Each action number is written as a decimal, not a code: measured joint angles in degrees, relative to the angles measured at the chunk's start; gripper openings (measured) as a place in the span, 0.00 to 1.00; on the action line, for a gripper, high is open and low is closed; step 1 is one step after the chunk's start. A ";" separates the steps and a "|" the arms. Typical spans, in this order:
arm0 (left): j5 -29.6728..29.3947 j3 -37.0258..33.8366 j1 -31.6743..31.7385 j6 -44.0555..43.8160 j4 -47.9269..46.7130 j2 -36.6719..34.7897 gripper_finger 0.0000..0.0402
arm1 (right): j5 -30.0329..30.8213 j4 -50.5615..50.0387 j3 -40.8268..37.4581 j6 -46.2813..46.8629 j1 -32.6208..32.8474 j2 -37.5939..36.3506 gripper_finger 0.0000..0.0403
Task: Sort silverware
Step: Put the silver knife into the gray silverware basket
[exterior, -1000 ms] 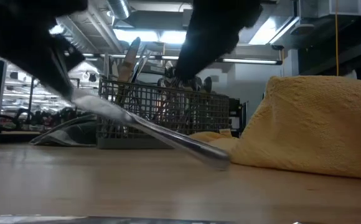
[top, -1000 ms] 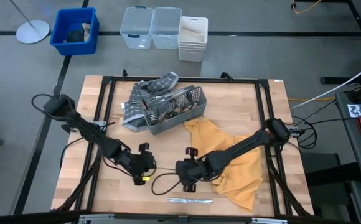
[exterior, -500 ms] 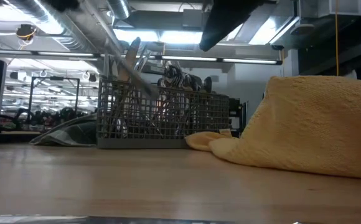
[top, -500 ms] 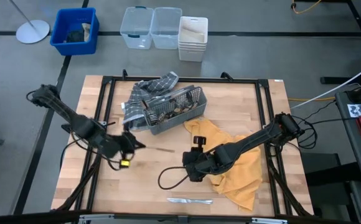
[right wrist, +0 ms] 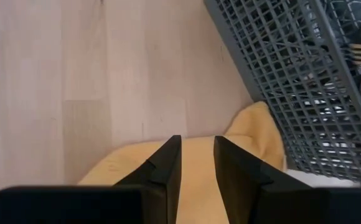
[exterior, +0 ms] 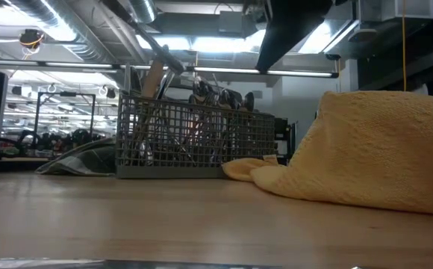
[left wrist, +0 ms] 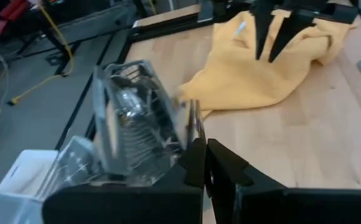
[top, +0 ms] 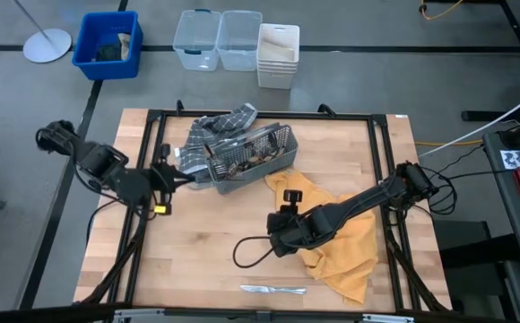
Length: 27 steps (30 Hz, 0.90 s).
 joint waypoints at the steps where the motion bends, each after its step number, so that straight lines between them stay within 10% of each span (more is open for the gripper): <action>1: 0.00 0.75 0.52 0.01 -1.22 -0.03 0.00 | 0.06 -0.15 0.00 -0.35 -0.24 0.00 0.24; 27: 4.56 14.98 2.81 -7.76 -20.57 0.06 0.00 | -0.40 -0.04 0.00 -1.86 -0.74 0.02 0.24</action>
